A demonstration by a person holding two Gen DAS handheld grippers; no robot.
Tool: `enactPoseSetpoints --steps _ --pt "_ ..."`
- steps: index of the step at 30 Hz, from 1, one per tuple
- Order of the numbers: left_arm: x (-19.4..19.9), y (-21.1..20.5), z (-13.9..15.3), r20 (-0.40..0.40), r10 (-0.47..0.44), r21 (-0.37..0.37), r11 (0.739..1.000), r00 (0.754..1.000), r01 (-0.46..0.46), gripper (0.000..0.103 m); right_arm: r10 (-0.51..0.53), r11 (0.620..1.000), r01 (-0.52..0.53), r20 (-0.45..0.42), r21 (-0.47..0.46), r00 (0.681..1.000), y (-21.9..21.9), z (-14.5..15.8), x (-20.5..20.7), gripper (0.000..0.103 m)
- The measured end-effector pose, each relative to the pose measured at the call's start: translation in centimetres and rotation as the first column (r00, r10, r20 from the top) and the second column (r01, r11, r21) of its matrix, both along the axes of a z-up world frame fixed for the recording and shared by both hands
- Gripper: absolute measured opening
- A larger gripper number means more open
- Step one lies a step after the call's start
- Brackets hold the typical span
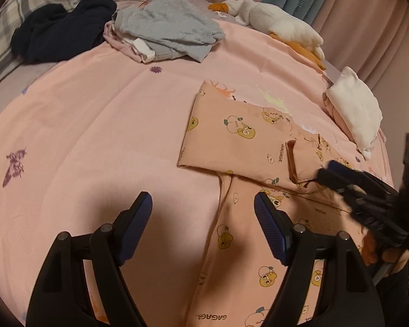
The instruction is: Fold small clothes
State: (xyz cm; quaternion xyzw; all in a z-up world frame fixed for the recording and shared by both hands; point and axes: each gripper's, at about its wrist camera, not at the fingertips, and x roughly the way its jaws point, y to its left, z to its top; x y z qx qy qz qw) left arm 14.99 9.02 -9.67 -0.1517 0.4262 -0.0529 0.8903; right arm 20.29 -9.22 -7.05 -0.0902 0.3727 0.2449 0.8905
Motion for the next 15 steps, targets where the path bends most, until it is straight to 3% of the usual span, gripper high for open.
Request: enactPoseSetpoints --steps 3,4,6,8,10,11,13,15 --pt "-0.1 -0.1 0.0 -0.002 -0.003 -0.022 1.000 1.000 0.003 0.077 0.001 0.994 -0.004 -0.019 -0.111 1.000 1.4 -1.8 1.7 0.046" --pt "-0.1 -0.2 0.0 0.000 -0.005 -0.024 1.000 1.000 0.005 0.077 -0.011 0.990 0.008 -0.023 -0.140 1.000 1.4 -2.3 2.0 0.034" --pt "0.0 -0.3 0.0 0.003 -0.007 -0.022 1.000 1.000 0.007 0.077 -0.039 0.989 0.033 -0.037 -0.146 0.999 0.6 -3.0 2.8 0.019" --pt "0.2 -0.4 -0.1 -0.005 -0.005 -0.025 1.000 1.000 0.005 0.077 -0.069 0.996 0.067 -0.046 -0.054 0.997 -1.2 -2.5 2.9 0.001" --pt "0.4 -0.3 -0.2 -0.011 -0.004 -0.032 0.999 1.000 0.003 0.077 -0.127 0.988 0.134 -0.079 0.079 0.989 -4.0 -1.7 2.8 0.001" --pt "0.6 -0.3 -0.2 -0.011 -0.002 -0.034 0.999 1.000 0.002 0.077 -0.158 0.966 0.176 -0.106 0.190 0.982 -6.3 -1.3 2.4 0.001" --pt "0.7 -0.3 -0.2 -0.009 0.000 -0.036 0.999 1.000 0.000 0.077 -0.201 0.918 0.239 -0.147 0.317 0.968 -9.6 -1.2 1.6 0.001" --pt "0.9 -0.3 -0.2 -0.012 0.009 -0.040 0.999 1.000 -0.009 0.077 -0.234 0.871 0.290 -0.184 0.397 0.955 -12.5 -1.6 0.5 0.001"
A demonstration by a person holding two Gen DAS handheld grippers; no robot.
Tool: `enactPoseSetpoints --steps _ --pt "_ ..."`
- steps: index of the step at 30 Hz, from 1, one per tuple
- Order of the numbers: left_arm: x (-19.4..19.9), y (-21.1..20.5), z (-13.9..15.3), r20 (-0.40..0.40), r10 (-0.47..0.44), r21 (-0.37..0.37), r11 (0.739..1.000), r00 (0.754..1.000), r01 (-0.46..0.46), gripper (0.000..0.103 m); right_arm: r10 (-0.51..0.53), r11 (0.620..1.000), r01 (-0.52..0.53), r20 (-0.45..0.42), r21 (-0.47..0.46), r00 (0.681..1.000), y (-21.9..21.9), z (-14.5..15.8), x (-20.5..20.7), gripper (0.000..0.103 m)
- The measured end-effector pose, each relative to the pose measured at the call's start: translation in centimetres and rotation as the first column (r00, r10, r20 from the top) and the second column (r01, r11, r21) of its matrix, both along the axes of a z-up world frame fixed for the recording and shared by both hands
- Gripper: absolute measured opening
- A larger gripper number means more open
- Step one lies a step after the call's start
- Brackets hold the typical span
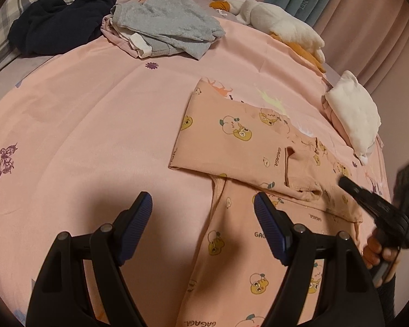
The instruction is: Fold small clothes
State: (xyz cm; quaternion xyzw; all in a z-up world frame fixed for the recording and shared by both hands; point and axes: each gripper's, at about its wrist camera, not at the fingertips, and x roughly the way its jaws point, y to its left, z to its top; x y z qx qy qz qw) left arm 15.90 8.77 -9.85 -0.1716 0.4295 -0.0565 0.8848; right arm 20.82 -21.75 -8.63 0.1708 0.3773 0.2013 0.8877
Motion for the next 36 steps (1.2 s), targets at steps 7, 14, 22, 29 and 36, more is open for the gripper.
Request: enactPoseSetpoints --steps 7,14,22,29,36 --pt "0.0 0.4 0.2 -0.005 0.038 -0.029 0.999 0.999 -0.038 0.077 0.128 0.991 -0.126 0.031 -0.043 0.991 2.7 1.5 -0.6 0.040" --pt "-0.6 1.0 0.5 -0.004 0.046 -0.016 0.999 0.999 -0.046 0.077 0.289 0.864 -0.284 -0.052 -0.416 0.956 12.6 -0.1 2.5 0.040" --pt "-0.6 1.4 -0.1 -0.020 0.047 -0.031 0.998 0.999 -0.047 0.077 0.197 0.887 -0.191 -0.029 -0.421 0.980 10.2 -0.9 2.7 0.012" --pt "-0.3 1.5 -0.4 -0.026 0.049 -0.042 0.998 0.998 -0.050 0.077 0.006 0.988 0.001 -0.047 0.155 0.999 -1.1 -0.9 -0.4 0.014" --pt "-0.3 1.3 -0.2 -0.025 0.057 -0.043 0.997 0.998 -0.058 0.077 -0.006 0.930 0.067 -0.169 0.360 0.986 -4.6 -3.4 -0.1 0.048"
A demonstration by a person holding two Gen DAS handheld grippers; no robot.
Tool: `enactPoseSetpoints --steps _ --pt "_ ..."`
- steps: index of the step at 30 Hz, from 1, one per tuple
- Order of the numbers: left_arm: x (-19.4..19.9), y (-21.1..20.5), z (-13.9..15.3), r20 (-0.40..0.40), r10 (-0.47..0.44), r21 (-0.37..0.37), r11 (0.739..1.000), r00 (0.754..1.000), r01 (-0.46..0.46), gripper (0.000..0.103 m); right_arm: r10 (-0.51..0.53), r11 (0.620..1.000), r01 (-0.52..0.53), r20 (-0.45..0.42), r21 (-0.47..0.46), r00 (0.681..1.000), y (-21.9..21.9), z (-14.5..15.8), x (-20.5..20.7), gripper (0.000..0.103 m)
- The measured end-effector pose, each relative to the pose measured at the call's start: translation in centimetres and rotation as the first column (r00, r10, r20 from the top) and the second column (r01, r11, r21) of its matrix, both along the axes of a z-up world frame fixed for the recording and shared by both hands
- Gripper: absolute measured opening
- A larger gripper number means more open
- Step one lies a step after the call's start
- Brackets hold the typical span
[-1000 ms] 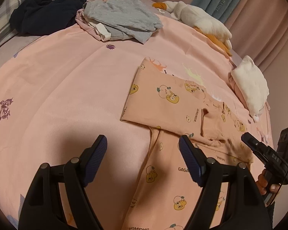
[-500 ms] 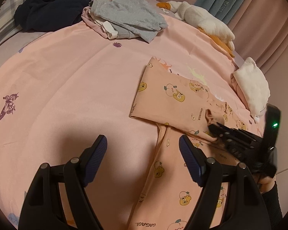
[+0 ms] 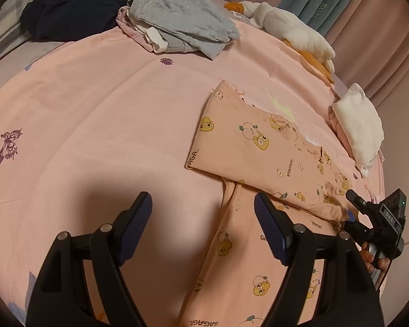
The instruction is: Fold small clothes
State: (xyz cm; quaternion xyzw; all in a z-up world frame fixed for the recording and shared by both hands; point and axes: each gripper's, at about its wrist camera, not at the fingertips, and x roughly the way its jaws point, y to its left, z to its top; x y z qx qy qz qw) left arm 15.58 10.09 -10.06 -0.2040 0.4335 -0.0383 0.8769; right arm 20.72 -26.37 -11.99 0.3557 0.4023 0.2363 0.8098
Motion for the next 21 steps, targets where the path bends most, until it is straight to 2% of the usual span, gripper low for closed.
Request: enactPoseSetpoints --steps 2,3,4,5,7,9,15,18,21 --pt "0.0 0.0 0.0 -0.001 0.000 0.003 1.000 1.000 0.000 0.077 0.000 0.998 -0.001 -0.009 -0.063 1.000 0.7 0.1 0.2 0.047" --pt "0.0 0.0 0.0 -0.002 0.000 0.003 1.000 1.000 0.000 0.077 -0.009 0.993 0.006 -0.026 -0.114 1.000 1.2 0.1 0.3 0.034" --pt "0.0 0.0 0.1 -0.002 0.001 0.003 1.000 1.000 -0.001 0.077 -0.011 0.986 0.004 -0.045 -0.165 0.999 1.7 0.1 0.5 0.012" --pt "0.0 0.1 0.2 -0.002 0.001 0.003 1.000 1.000 -0.001 0.077 -0.016 0.980 0.004 -0.060 -0.198 0.998 1.9 0.0 0.7 0.008" --pt "-0.1 0.1 0.4 0.002 0.003 0.008 1.000 1.000 -0.003 0.077 -0.014 0.975 0.001 -0.055 -0.223 0.998 1.7 0.6 0.8 0.006" --pt "-0.2 0.1 0.5 0.005 0.004 0.012 1.000 1.000 -0.004 0.077 -0.008 0.970 0.005 -0.009 -0.242 1.000 1.4 2.2 0.6 0.006" --pt "-0.4 0.4 0.9 0.016 0.005 0.006 1.000 1.000 -0.005 0.077 -0.030 0.978 0.058 0.139 -0.202 0.990 -0.9 7.8 -0.6 0.006" --pt "-0.3 0.1 1.1 0.020 -0.005 0.015 1.000 1.000 0.005 0.077 -0.051 0.972 0.082 0.143 -0.220 0.988 -1.9 7.8 -0.5 0.006" --pt "0.1 -0.5 1.3 0.024 -0.021 0.027 0.999 1.000 0.020 0.077 -0.098 0.959 0.117 0.084 -0.257 0.992 -3.4 6.1 -0.2 0.006"
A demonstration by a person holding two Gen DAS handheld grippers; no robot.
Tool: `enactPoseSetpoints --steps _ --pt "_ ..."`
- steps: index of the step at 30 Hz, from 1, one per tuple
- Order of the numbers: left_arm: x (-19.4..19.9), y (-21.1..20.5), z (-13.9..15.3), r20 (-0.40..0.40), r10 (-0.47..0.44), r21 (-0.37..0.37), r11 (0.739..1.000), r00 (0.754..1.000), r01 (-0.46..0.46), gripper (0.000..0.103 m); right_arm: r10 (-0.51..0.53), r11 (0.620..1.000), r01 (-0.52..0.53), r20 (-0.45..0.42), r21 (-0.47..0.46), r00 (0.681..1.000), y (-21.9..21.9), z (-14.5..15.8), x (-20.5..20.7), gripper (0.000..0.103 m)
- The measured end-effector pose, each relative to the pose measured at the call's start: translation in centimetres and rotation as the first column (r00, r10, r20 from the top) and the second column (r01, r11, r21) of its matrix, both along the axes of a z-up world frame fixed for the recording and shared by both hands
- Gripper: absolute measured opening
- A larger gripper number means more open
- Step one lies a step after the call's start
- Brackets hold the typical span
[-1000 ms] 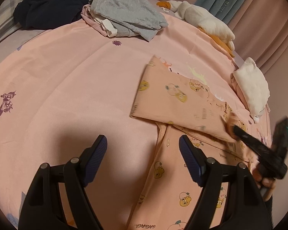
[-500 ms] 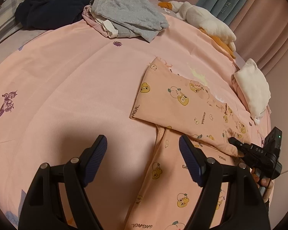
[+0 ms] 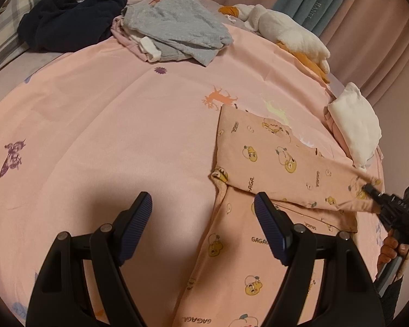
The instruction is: Fold small clothes
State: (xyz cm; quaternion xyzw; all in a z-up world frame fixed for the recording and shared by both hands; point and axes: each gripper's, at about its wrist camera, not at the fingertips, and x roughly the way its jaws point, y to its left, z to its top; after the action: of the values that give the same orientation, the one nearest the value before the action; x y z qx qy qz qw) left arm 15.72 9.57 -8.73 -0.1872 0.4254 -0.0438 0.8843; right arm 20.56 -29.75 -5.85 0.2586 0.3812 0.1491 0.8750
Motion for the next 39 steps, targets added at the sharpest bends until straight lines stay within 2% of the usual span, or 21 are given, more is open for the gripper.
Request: enactPoseSetpoints --steps 3,6,7,10,11,12,13,15,18,21,26,29,31,32,33,34,37,39 --pt "1.1 -1.0 0.1 0.004 -0.028 0.008 1.000 1.000 0.028 0.077 -0.005 1.000 0.003 -0.080 -0.022 0.997 -0.6 -2.1 0.4 0.006" --pt "2.6 -2.4 0.3 0.016 -0.077 0.016 0.997 0.997 0.077 0.077 -0.069 0.988 0.050 -0.123 -0.148 0.990 -0.9 -3.3 0.5 0.006" --pt "3.2 -3.1 0.3 0.024 -0.102 0.019 0.995 0.995 0.101 0.077 -0.107 0.973 0.082 -0.107 -0.217 0.988 -1.0 -3.3 0.2 0.007" --pt "4.6 -4.8 0.3 0.036 -0.147 0.044 0.988 0.989 0.145 0.075 -0.134 0.955 0.121 -0.029 -0.271 0.991 -1.2 -2.1 -1.0 0.007" --pt "5.0 -5.4 0.2 0.042 -0.166 0.055 0.985 0.985 0.164 0.069 -0.132 0.952 0.127 0.001 -0.279 0.991 -1.0 -1.6 -1.4 0.007" --pt "5.4 -5.9 0.1 0.044 -0.183 0.066 0.981 0.982 0.180 0.061 -0.110 0.956 0.116 0.037 -0.271 0.993 -0.8 -0.9 -1.9 0.007" --pt "5.7 -6.5 -0.1 0.044 -0.197 0.083 0.978 0.979 0.193 0.057 -0.063 0.966 0.078 0.068 -0.248 0.996 -0.5 -0.3 -2.4 0.007" --pt "6.3 -7.4 -0.8 0.037 -0.228 0.103 0.969 0.973 0.223 0.042 0.033 0.969 -0.014 0.072 -0.246 0.997 0.8 -0.3 -2.6 0.007" --pt "7.0 -8.0 -2.1 0.002 -0.243 0.117 0.963 0.970 0.241 0.037 0.089 0.944 -0.080 0.014 -0.319 0.996 2.4 -1.6 -2.2 0.007" --pt "7.1 -8.3 -3.2 -0.019 -0.253 0.147 0.956 0.967 0.253 0.036 0.095 0.927 -0.109 -0.057 -0.359 0.994 2.9 -3.7 -2.1 0.007" --pt "6.8 -8.9 -4.0 -0.031 -0.290 0.202 0.935 0.956 0.290 0.036 0.098 0.906 -0.123 -0.081 -0.405 0.992 2.7 -4.8 -3.0 0.007" --pt "6.8 -8.7 -3.8 -0.037 -0.280 0.183 0.942 0.959 0.282 0.039 0.095 0.911 -0.120 -0.084 -0.395 0.992 2.9 -4.7 -3.3 0.007" --pt "6.3 -8.1 -3.2 -0.036 -0.267 0.146 0.952 0.963 0.270 0.046 0.084 0.929 -0.107 -0.080 -0.354 0.993 2.5 -4.1 -3.7 0.008" --pt "5.6 -7.6 -2.6 -0.022 -0.258 0.129 0.957 0.966 0.259 0.060 0.086 0.941 -0.105 -0.072 -0.323 0.994 2.1 -3.8 -4.3 0.009" --pt "5.0 -7.2 -2.2 -0.008 -0.251 0.120 0.961 0.968 0.250 0.072 0.087 0.953 -0.100 -0.058 -0.287 0.995 1.8 -3.4 -4.9 0.013" --pt "4.2 -6.5 -1.8 0.010 -0.241 0.111 0.965 0.970 0.239 0.075 0.088 0.964 -0.095 -0.039 -0.247 0.995 1.2 -2.9 -5.9 0.020" --pt "2.3 -4.5 -1.3 0.022 -0.221 0.075 0.973 0.975 0.219 0.076 0.070 0.984 -0.070 -0.008 -0.163 0.998 -0.6 -2.4 -8.4 0.035" --pt "1.4 -3.2 -1.7 0.005 -0.203 0.033 0.979 0.979 0.203 0.076 0.054 0.992 -0.054 -0.010 -0.114 0.999 -1.9 -2.5 -9.6 0.037"
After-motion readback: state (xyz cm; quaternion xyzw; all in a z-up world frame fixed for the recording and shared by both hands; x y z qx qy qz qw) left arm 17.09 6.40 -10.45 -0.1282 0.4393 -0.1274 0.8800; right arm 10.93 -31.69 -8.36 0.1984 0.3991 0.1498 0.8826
